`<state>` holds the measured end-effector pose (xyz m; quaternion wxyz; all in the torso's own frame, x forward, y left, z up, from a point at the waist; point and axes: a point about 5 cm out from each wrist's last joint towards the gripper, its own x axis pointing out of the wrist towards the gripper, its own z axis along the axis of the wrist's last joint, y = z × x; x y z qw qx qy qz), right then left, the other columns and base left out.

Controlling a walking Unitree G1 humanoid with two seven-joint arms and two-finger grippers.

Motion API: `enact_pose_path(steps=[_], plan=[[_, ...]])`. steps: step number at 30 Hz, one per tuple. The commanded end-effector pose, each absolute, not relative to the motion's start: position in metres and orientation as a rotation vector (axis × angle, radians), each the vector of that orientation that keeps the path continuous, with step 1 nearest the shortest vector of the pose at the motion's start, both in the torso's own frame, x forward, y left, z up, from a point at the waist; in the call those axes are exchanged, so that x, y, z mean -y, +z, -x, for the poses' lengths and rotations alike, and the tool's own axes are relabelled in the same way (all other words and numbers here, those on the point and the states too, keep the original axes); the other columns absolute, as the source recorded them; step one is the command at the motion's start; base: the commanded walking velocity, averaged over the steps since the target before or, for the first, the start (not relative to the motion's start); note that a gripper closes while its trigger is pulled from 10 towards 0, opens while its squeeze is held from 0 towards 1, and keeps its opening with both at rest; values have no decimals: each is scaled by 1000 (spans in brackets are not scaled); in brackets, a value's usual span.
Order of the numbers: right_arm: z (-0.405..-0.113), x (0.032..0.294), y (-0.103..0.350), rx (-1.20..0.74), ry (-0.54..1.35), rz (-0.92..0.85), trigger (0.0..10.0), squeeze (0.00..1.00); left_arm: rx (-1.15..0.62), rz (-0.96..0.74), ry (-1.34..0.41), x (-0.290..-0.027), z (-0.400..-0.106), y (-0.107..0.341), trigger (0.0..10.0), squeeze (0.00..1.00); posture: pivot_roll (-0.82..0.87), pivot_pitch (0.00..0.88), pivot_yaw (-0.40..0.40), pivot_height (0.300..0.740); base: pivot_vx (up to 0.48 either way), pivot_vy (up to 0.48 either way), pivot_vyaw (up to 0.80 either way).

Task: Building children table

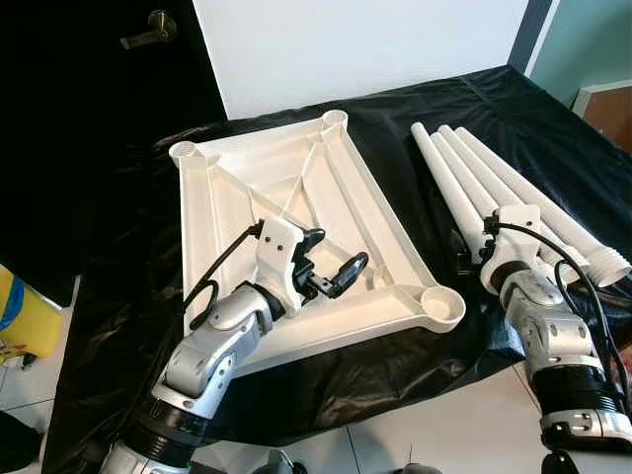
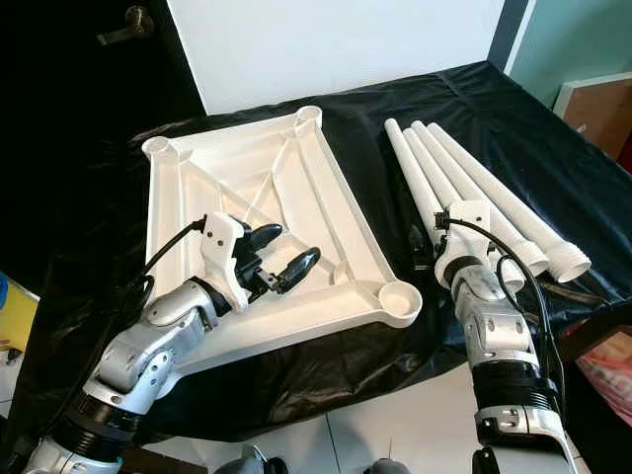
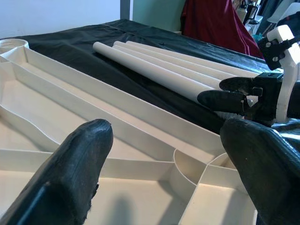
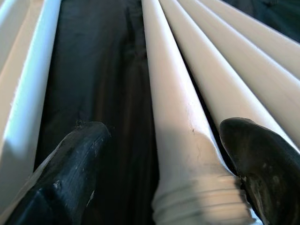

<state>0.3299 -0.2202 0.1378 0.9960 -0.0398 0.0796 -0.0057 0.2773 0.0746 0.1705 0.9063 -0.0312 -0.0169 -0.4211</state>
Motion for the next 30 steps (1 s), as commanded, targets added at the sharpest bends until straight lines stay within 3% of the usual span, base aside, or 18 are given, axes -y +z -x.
enact_pose_path(steps=[1, 21, 22, 23, 24, 30], plan=[[-329, 221, 133, -215, -3, 81, 10000, 0, 23, 58, -1086, -69, -267, 171, 10000, 0, -83, 64, 66, 740, 0, 0, 0], [-318, 216, 113, -398, 78, 55, 10000, 0, 9, 81, -1077, -69, -264, 172, 10000, 0, -79, 61, 63, 740, 0, 0, 0], [-318, 216, 112, -403, 82, 53, 5373, 0, 9, 80, -1077, -70, -264, 172, 10000, 0, -79, 62, 63, 740, 0, 0, 0], [-318, 215, 112, -404, 84, 50, 3804, 0, 10, 78, -1076, -70, -264, 173, 10000, 0, -79, 61, 63, 740, 0, 0, 0], [-317, 214, 112, -396, 95, 47, 0, 0, 9, 81, -1074, -70, -264, 173, 10000, 0, -79, 61, 63, 740, 0, 0, 0], [-315, 211, 116, -360, 110, 23, 0, 0, 13, 94, -1063, -72, -266, 175, 10000, 0, -85, 66, 68, 740, 0, 0, 0]])
